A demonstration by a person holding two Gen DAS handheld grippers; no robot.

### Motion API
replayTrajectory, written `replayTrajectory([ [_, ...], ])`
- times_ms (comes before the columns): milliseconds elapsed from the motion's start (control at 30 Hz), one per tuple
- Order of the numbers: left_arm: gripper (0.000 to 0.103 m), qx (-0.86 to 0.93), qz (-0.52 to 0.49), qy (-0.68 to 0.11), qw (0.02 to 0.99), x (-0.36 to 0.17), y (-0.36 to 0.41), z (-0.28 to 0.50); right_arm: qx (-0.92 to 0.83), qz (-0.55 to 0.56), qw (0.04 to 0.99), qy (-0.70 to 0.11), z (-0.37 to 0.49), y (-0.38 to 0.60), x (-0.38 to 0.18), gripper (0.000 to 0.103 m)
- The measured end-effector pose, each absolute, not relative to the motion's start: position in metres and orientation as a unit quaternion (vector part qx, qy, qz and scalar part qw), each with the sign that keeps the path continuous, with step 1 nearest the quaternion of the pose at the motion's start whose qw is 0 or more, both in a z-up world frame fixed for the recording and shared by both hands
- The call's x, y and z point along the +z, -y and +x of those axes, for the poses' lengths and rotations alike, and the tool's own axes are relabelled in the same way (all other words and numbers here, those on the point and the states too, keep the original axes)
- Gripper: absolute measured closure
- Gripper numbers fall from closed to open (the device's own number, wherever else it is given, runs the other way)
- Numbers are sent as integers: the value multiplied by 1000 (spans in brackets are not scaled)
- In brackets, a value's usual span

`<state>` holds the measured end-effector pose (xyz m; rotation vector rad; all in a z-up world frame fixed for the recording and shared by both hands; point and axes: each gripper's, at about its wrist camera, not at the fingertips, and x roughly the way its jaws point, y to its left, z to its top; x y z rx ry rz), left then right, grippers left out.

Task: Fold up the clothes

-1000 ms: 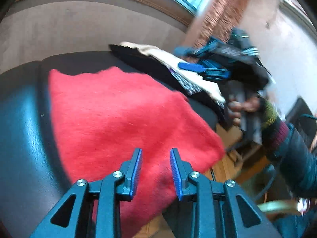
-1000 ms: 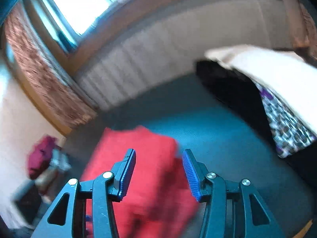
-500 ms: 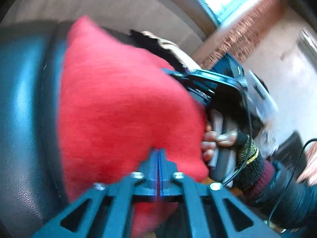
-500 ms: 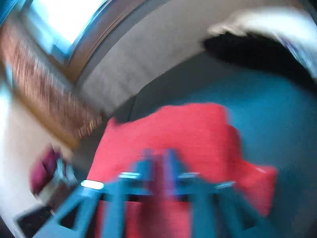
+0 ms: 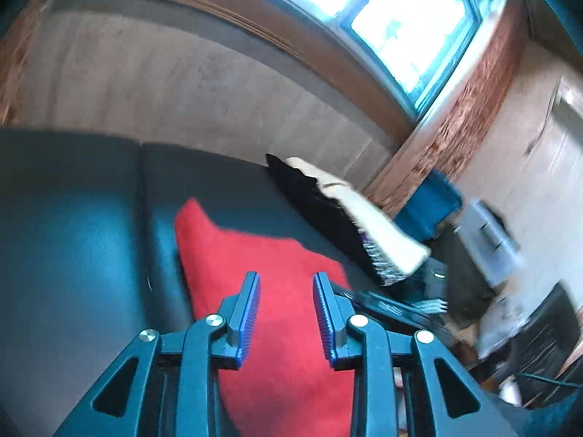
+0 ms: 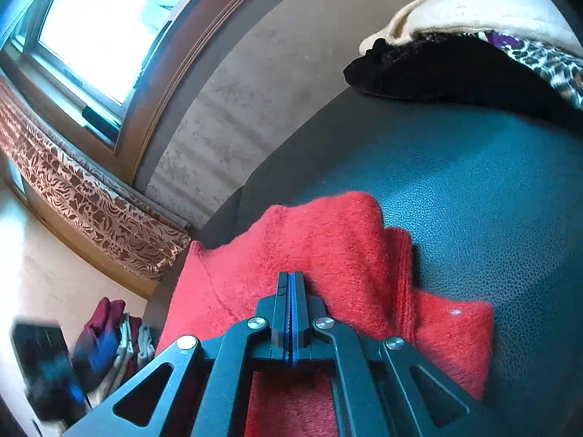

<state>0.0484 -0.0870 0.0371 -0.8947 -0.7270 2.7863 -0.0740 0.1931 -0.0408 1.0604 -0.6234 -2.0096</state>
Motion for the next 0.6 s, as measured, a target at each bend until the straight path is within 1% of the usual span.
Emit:
replayTrajectory([
  [100,74,919,-353,171,42,33,78,-4,-789,414,385,238,-74,-193,-41,103],
  [233,74,872,-470,132,13,-24,69,-60,-793,409,392,223,-75,-190,-42,103],
  [333,74,888,-438,139,-2,-33,69,-68,-796,406,389,226,-79,-190,-45,103],
  [433,74,903,-414,109,-28,-37,62,-72,-800,410,376,225,-87,-184,-46,103],
  [600,75,897,-426,107,-43,-25,72,-88,-807,422,354,212,-102,-170,-42,103],
])
